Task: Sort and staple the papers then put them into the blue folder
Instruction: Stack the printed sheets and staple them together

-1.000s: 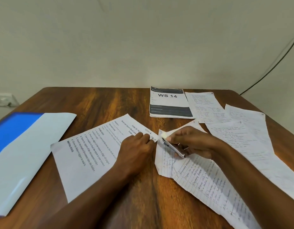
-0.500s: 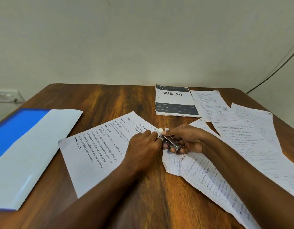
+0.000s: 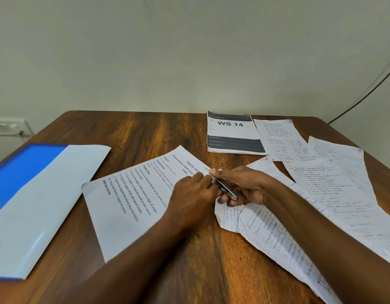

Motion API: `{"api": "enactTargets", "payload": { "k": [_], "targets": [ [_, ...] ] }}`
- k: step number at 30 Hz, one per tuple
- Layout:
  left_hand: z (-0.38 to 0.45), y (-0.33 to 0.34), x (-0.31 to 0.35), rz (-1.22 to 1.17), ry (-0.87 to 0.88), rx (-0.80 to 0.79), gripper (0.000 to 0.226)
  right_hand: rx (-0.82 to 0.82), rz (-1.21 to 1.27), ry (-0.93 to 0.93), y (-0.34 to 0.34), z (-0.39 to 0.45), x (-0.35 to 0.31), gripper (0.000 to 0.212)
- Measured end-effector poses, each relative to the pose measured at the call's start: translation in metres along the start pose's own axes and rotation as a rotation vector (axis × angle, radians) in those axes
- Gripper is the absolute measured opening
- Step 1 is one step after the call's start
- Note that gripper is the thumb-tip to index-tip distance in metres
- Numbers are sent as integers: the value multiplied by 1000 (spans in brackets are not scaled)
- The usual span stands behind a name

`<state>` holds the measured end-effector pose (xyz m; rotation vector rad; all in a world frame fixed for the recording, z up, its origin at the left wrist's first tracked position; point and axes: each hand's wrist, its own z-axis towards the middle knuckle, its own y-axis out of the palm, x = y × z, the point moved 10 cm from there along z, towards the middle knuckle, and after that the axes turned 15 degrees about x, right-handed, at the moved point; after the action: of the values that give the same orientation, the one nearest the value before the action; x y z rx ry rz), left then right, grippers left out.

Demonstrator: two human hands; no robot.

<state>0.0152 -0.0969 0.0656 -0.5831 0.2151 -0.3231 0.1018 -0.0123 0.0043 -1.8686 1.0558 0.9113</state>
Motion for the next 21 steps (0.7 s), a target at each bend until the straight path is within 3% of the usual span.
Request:
{"api": "enactTargets", "payload": {
  "k": [12,21],
  "targets": [
    [-2,7,-1,37,-14,-68,18,-10,57,89,0,5,11,39],
    [-2,6,-5,100,-70,-109,30,3,75,104,0,4,13,34]
  ]
}}
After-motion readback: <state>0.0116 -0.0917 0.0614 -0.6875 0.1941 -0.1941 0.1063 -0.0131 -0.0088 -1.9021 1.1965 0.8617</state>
